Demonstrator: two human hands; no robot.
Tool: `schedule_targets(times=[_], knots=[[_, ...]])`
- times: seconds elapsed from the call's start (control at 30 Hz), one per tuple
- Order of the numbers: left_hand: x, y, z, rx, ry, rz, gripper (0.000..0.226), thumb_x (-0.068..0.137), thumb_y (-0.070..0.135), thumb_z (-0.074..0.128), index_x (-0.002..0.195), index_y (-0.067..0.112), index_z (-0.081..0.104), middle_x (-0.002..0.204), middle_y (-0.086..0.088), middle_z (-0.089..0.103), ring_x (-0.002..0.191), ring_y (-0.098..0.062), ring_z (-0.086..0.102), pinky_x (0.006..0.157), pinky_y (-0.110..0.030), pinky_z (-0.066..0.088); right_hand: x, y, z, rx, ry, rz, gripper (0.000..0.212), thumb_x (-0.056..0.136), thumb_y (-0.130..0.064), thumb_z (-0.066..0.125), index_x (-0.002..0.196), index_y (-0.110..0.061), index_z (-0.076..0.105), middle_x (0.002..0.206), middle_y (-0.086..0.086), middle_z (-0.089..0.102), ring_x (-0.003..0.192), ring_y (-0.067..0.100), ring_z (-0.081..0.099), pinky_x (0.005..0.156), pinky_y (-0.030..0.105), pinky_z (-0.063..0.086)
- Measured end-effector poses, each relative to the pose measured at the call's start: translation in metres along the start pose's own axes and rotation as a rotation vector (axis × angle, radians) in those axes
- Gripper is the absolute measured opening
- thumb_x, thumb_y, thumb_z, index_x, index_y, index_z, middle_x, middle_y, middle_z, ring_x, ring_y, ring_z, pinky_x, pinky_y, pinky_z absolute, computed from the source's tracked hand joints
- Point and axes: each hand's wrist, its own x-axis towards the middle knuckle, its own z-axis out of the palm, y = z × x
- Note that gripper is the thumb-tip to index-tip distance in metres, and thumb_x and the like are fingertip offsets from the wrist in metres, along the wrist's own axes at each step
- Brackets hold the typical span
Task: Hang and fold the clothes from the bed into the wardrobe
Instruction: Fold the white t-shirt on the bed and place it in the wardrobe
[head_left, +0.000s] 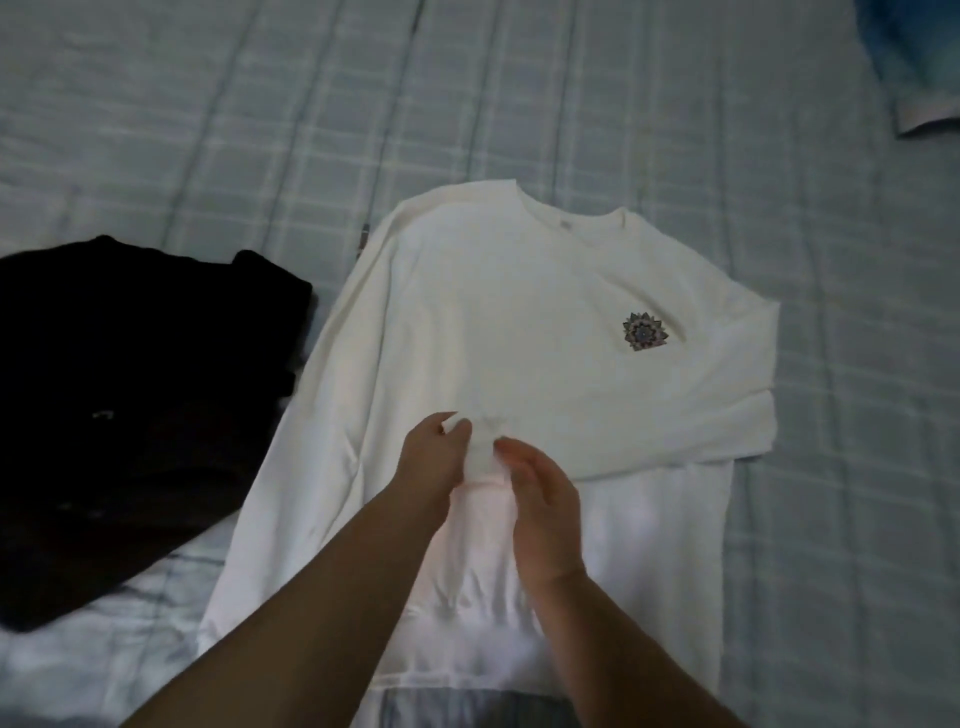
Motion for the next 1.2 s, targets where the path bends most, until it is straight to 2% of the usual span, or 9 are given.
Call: schedule_targets(times=[0.07, 0.13, 0.23, 0.33, 0.5, 0.7, 0.83, 1.0, 1.2], knots=[[-0.005, 0.007, 0.000, -0.137, -0.052, 0.007, 0.023, 0.095, 0.014, 0.054, 0.110, 0.005, 0.069, 0.107, -0.018, 0.073, 0.101, -0.034, 0.070, 0.088, -0.048, 0.057, -0.003, -0.002, -0.009, 0.137, 0.255, 0.088, 0.029, 0.088, 0.011, 0.049, 0.087, -0.009, 0.070, 0.084, 0.000, 0.072, 0.086, 0.019, 0.067, 0.080, 0.029, 0.053], [-0.010, 0.021, -0.004, -0.182, -0.085, 0.030, 0.026, 0.102, 0.010, 0.047, 0.120, 0.001, 0.063, 0.112, -0.020, 0.071, 0.103, -0.035, 0.069, 0.080, -0.044, 0.058, -0.002, -0.010, -0.015, 0.400, 0.358, 0.342, 0.021, 0.093, 0.007, 0.046, 0.091, -0.008, 0.062, 0.086, 0.009, 0.064, 0.080, 0.023, 0.062, 0.074, 0.033, 0.052], [-0.015, 0.043, -0.019, -0.168, -0.065, 0.086, 0.025, 0.101, 0.012, 0.048, 0.118, 0.003, 0.062, 0.109, -0.019, 0.072, 0.099, -0.035, 0.071, 0.076, -0.045, 0.058, 0.013, -0.024, -0.021, 0.824, 0.210, 0.616, 0.019, 0.101, -0.019, 0.053, 0.116, -0.007, 0.060, 0.112, 0.013, 0.065, 0.103, 0.026, 0.064, 0.092, 0.041, 0.051], [-0.013, 0.065, -0.038, -0.134, 0.000, 0.109, 0.033, 0.085, 0.020, 0.053, 0.112, 0.006, 0.065, 0.108, -0.020, 0.072, 0.099, -0.040, 0.070, 0.078, -0.050, 0.058, 0.032, -0.041, -0.016, 1.004, 0.086, 0.592, 0.019, 0.098, -0.027, 0.059, 0.111, -0.014, 0.064, 0.105, 0.008, 0.070, 0.102, 0.025, 0.066, 0.091, 0.039, 0.053], [0.006, 0.066, -0.061, 0.155, 0.286, 0.137, 0.025, 0.082, 0.022, 0.053, 0.101, 0.016, 0.069, 0.100, -0.012, 0.072, 0.096, -0.034, 0.069, 0.085, -0.056, 0.058, 0.040, -0.037, 0.019, 0.860, 0.095, 0.710, 0.013, 0.095, -0.008, 0.062, 0.106, -0.013, 0.057, 0.094, 0.009, 0.066, 0.080, 0.021, 0.065, 0.061, 0.031, 0.057], [0.019, 0.047, -0.067, 0.397, 0.365, 0.190, 0.024, 0.091, 0.010, 0.058, 0.114, 0.016, 0.060, 0.100, -0.004, 0.065, 0.094, -0.027, 0.064, 0.086, -0.039, 0.053, 0.043, -0.013, 0.023, 0.629, 0.058, 0.655, 0.014, 0.098, -0.007, 0.058, 0.111, -0.004, 0.061, 0.114, 0.016, 0.071, 0.097, 0.021, 0.071, 0.088, 0.038, 0.057], [0.012, 0.043, -0.065, 0.547, 0.327, 0.205, 0.043, 0.089, 0.004, 0.054, 0.130, 0.015, 0.050, 0.106, -0.002, 0.060, 0.078, -0.012, 0.055, 0.064, -0.024, 0.040, 0.040, -0.019, 0.004, 0.483, -0.045, 0.686, 0.020, 0.101, -0.018, 0.055, 0.109, 0.000, 0.061, 0.104, 0.017, 0.073, 0.091, 0.025, 0.072, 0.077, 0.036, 0.059], [0.007, 0.045, -0.029, 0.791, 0.318, 0.388, 0.061, 0.084, 0.001, 0.058, 0.143, 0.010, 0.044, 0.148, -0.015, 0.043, 0.137, -0.031, 0.037, 0.114, -0.035, 0.028, 0.054, -0.046, -0.037, 0.328, 0.046, 0.620, 0.015, 0.098, -0.012, 0.053, 0.102, -0.002, 0.063, 0.090, 0.017, 0.071, 0.072, 0.024, 0.068, 0.070, 0.032, 0.057], [0.013, 0.057, 0.040, 1.209, 0.221, 0.576, 0.059, 0.086, 0.008, 0.055, 0.143, 0.019, 0.048, 0.155, -0.010, 0.039, 0.149, -0.033, 0.020, 0.120, -0.055, 0.012, 0.082, -0.061, -0.091, 0.369, 0.175, 0.467, 0.011, 0.099, -0.013, 0.052, 0.105, -0.010, 0.061, 0.090, 0.009, 0.067, 0.080, 0.022, 0.066, 0.082, 0.035, 0.052]])
